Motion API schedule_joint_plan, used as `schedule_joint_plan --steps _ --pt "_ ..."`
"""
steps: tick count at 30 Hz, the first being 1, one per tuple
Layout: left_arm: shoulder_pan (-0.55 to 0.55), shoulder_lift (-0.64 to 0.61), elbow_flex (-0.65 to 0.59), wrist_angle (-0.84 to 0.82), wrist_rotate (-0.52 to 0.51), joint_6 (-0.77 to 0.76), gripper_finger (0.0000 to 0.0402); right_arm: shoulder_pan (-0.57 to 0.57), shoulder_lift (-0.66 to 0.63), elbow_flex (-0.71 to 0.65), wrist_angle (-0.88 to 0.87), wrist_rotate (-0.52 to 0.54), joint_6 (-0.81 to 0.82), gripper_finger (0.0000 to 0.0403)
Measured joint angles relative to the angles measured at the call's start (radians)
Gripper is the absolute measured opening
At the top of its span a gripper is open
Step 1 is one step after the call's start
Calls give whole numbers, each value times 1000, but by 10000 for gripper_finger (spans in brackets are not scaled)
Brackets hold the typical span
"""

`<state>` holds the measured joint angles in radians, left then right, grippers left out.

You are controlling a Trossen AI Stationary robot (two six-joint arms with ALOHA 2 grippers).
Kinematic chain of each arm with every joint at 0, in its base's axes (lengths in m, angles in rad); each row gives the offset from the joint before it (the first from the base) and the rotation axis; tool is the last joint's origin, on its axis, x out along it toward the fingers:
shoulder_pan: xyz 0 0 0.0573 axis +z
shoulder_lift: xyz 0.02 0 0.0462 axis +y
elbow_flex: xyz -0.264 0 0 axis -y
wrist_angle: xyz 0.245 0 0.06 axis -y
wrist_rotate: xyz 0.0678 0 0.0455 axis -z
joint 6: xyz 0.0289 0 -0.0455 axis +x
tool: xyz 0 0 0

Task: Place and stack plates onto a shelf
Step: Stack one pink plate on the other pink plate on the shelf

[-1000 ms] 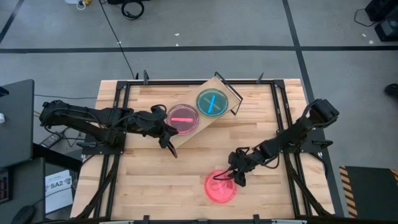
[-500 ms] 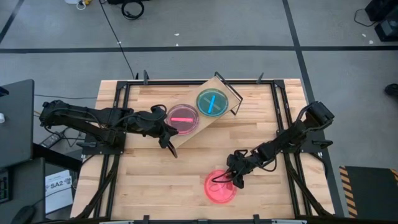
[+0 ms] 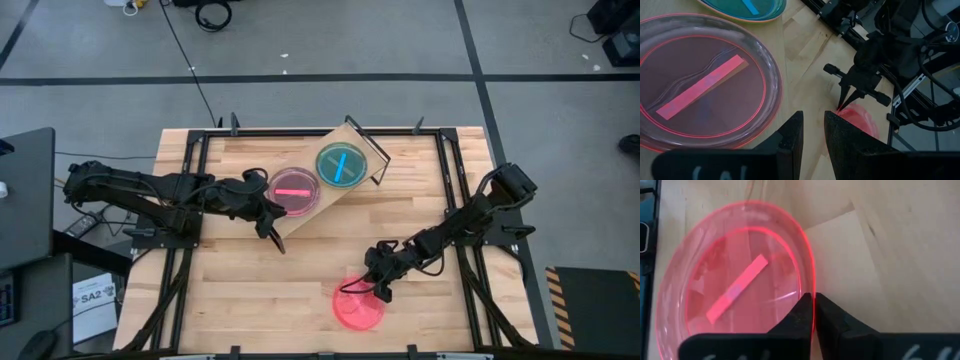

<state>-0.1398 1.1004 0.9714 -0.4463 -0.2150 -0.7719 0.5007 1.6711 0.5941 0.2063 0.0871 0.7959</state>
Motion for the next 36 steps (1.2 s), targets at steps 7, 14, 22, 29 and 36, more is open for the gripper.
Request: schedule_joint_plan --steps 7,14,22,29,36 --pt "-43 0 0 2 1 -2 82 0 0 0 1 -2 0 9" --pt "-206 61 1 39 1 -89 82 0 0 -1 5 -2 -1 10" --pt "-375 214 0 55 -1 -258 82 0 1 -2 61 46 -2 9" --pt "-441 316 0 102 1 -381 82 0 1 -2 141 124 -7 9" --pt "-436 408 0 198 -10 -480 82 0 1 -2 175 186 -11 9"
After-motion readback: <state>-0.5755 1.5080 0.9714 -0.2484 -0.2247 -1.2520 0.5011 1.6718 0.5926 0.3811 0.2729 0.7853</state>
